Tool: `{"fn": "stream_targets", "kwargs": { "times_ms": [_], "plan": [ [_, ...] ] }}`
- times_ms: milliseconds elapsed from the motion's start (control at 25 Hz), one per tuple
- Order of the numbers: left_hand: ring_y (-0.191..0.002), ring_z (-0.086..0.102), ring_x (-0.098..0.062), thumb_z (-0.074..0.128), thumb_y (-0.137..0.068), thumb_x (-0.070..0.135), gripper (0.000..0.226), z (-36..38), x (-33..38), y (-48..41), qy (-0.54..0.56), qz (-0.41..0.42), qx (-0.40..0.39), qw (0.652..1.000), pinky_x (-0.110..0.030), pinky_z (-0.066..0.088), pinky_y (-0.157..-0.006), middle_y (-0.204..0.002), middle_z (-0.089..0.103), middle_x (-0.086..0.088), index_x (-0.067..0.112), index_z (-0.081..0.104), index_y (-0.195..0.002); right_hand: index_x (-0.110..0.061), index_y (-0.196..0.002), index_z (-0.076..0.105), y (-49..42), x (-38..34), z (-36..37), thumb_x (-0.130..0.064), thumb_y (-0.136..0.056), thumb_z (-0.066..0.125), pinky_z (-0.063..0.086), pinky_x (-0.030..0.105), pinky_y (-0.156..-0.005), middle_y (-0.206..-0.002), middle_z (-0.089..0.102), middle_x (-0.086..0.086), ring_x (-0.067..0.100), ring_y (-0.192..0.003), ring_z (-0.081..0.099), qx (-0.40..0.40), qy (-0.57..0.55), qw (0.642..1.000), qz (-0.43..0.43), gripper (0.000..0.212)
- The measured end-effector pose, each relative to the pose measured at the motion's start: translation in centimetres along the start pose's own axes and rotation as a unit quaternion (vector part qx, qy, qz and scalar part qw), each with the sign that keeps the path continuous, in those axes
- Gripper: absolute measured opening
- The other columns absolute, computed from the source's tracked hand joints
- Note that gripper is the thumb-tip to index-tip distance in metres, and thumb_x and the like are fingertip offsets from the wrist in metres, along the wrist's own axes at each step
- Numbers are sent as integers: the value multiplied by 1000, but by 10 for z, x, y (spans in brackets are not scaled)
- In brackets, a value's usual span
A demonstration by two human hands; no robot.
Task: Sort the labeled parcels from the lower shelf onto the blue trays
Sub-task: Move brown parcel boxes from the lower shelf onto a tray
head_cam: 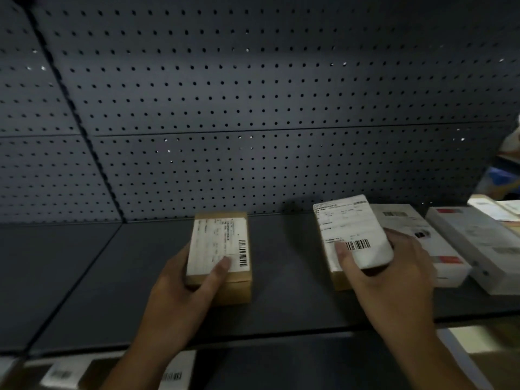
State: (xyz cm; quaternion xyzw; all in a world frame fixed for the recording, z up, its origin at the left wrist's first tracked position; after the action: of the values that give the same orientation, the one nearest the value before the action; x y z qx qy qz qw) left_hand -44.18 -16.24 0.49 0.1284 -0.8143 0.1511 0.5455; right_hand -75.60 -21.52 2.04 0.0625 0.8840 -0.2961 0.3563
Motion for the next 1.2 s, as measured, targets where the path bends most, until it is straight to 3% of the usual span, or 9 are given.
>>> {"fn": "stream_targets", "kwargs": {
  "times_ms": [80,160,320,400,520,680,840,1000,1200],
  "plan": [
    [-113,62,4,68,-68,78,74,2,0,6,10,34,16,999,-20,51,-86,-125,65,26,53,53,-136,-28,-125,54,11,0,3,-73,-62,71,52,38,-95,-122,55,-7,13,-114,55,1,-106,994,6,79],
    [-118,60,4,72,-69,75,77,5,0,12,28,63,32,997,-25,55,-93,-130,60,27,56,47,-139,-39,-123,47,19,-4,3,-69,-60,75,47,19,-86,-118,50,-15,-1,-107,56,19,-156,987,-17,75],
    [-118,58,9,78,-67,68,79,9,4,21,48,119,67,989,-21,60,-84,-132,55,28,56,45,-138,-41,-122,46,20,-5,1,-60,-59,82,41,0,-86,-119,50,-18,-12,-112,52,35,-186,980,-63,75],
    [-117,59,8,79,-66,66,79,9,6,22,62,129,78,987,-18,59,-82,-132,56,27,56,47,-137,-37,-120,53,19,-2,3,-62,-55,84,45,5,-86,-119,57,-16,-4,-111,58,40,-210,976,-36,76],
    [-115,65,-1,79,-66,67,73,-4,8,22,107,99,92,985,-27,61,-86,-130,62,21,59,51,-132,-36,-113,58,19,-11,6,-63,-50,86,55,21,-82,-112,67,-13,0,-101,66,59,-271,961,25,74],
    [-107,71,0,80,-71,58,60,-53,12,27,130,115,146,974,-17,60,-75,-122,70,20,53,58,-128,-29,-104,61,20,-58,21,-61,-47,85,54,8,-62,-96,71,-18,-14,-86,67,20,-364,931,36,69],
    [-105,70,4,78,-74,57,58,-125,-1,49,99,120,236,959,-9,56,-74,-120,70,25,52,58,-128,-28,-98,63,46,-122,53,-57,-50,86,51,4,-58,-91,73,-28,-12,-81,69,-74,-415,906,21,61],
    [-99,70,6,77,-69,60,54,-206,-25,79,87,105,308,941,-8,54,-72,-111,71,32,54,60,-120,-30,-92,61,100,-196,90,-50,-49,87,52,8,-51,-87,74,-9,-9,-78,70,-139,-452,881,11,54],
    [-92,72,7,79,-65,59,49,-331,-65,95,125,87,357,922,-8,55,-66,-104,73,32,59,64,-112,-28,-92,57,176,-311,143,-56,-41,82,50,24,-54,-85,64,-14,5,-75,63,-158,-439,884,-13,63]
  ]
}}
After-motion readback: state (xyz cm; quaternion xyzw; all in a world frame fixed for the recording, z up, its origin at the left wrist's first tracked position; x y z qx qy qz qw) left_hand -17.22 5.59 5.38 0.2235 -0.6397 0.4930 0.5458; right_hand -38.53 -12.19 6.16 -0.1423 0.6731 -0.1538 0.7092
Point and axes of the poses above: each hand's wrist, its own y-axis away from the middle knuckle, its own z-axis out of the palm, x = y × z, the point moved 4 cm from there along -y, towards the middle knuckle
